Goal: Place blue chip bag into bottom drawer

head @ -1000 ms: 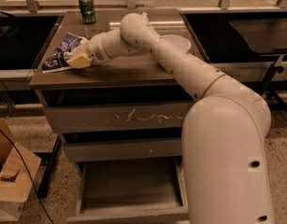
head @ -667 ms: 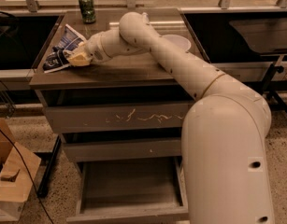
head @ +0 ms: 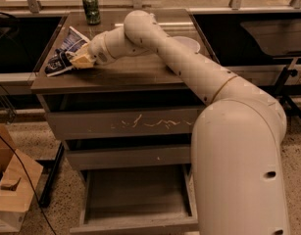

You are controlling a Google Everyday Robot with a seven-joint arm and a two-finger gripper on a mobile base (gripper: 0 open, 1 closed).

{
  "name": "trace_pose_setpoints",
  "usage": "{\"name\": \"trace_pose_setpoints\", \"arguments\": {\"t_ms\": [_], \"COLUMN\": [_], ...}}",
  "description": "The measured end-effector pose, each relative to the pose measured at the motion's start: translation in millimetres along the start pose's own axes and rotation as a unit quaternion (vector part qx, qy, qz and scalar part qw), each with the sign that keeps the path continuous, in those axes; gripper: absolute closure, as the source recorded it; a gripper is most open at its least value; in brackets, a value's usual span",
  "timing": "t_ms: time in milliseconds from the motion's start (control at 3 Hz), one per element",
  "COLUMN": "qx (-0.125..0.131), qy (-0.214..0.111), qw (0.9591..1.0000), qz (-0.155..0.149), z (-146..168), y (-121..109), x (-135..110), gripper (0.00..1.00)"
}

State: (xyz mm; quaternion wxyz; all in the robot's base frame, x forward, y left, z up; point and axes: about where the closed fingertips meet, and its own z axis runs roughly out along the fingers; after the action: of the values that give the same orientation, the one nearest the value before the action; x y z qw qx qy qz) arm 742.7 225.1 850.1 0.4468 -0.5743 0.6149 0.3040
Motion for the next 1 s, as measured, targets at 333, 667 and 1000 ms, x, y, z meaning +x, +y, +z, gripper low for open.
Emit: {"name": "trace_pose_setpoints", "arguments": {"t_ms": [333, 667, 1000], "qx": [0.000, 0.002, -0.006], "qy": [0.000, -0.011, 0.001], "qw": [1.0000, 0.9990, 0.9986], "qz": [-0.006, -0.044, -0.052], "z": [-2, -42, -60], "y": [3, 39, 63], "x": [-4, -20, -4], "gripper": [1.00, 1.00, 1.00]}}
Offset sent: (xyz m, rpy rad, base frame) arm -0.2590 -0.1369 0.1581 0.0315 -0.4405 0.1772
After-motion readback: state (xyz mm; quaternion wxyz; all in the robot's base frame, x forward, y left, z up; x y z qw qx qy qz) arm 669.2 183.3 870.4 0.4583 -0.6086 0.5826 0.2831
